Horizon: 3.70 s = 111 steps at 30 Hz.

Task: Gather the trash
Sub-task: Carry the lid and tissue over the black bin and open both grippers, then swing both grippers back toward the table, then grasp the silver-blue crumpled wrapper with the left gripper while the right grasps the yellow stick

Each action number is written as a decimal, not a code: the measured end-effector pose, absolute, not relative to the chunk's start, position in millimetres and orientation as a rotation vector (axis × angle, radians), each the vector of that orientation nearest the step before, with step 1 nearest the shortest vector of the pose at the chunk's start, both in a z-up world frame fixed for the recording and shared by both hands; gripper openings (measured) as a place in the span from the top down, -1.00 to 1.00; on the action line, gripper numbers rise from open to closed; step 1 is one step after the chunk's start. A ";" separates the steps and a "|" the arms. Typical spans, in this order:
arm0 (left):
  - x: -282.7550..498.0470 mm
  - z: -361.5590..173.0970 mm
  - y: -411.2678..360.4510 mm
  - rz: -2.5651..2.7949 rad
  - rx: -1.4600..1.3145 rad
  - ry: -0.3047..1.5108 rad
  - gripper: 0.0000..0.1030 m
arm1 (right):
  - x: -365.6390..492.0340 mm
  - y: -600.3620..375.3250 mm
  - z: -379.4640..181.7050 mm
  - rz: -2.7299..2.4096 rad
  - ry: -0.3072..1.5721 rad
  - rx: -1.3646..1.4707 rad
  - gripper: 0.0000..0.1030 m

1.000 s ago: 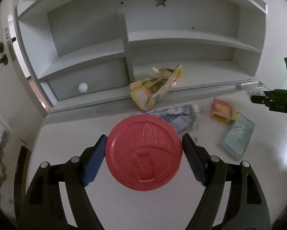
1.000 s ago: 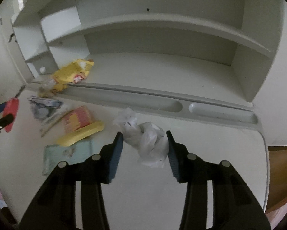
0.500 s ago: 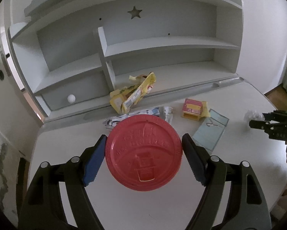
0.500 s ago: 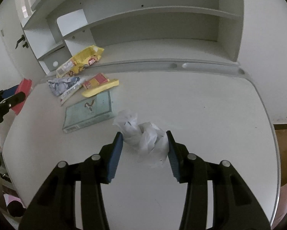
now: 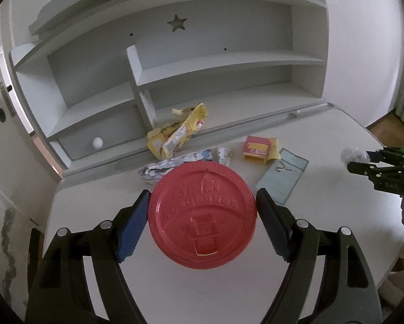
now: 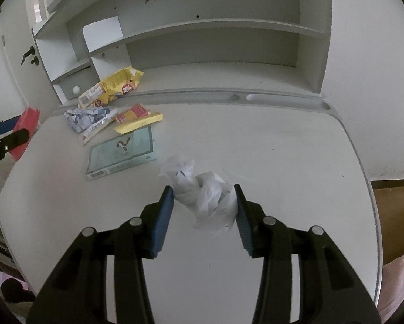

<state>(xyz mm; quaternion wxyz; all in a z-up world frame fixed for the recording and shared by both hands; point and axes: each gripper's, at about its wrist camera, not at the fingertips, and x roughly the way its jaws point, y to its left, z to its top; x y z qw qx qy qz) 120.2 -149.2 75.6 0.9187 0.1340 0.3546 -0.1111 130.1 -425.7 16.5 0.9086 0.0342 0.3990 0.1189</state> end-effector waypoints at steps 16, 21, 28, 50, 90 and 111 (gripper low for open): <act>21.2 46.0 -429.4 -0.932 0.409 0.715 -0.49 | -56.2 -643.3 28.0 -0.170 0.703 0.418 0.15; -51.4 3.1 -540.8 -1.136 0.522 0.757 -0.49 | -118.8 -713.6 -0.6 -0.327 0.702 0.509 0.15; -130.7 -81.2 -617.3 -1.172 0.766 0.686 -0.09 | -146.3 -777.5 -127.2 -0.360 0.927 0.761 0.15; -84.2 -243.0 -651.6 -1.060 0.706 1.130 -0.75 | -158.1 -819.3 -253.6 -0.368 1.101 1.142 -0.60; 106.7 49.8 -182.2 -0.226 0.111 0.690 -0.87 | 26.9 -523.2 52.8 -0.105 0.664 0.166 -0.86; 232.0 7.5 -73.7 -0.301 0.300 0.897 -0.87 | 206.0 -316.9 35.1 0.313 0.854 -0.110 -0.86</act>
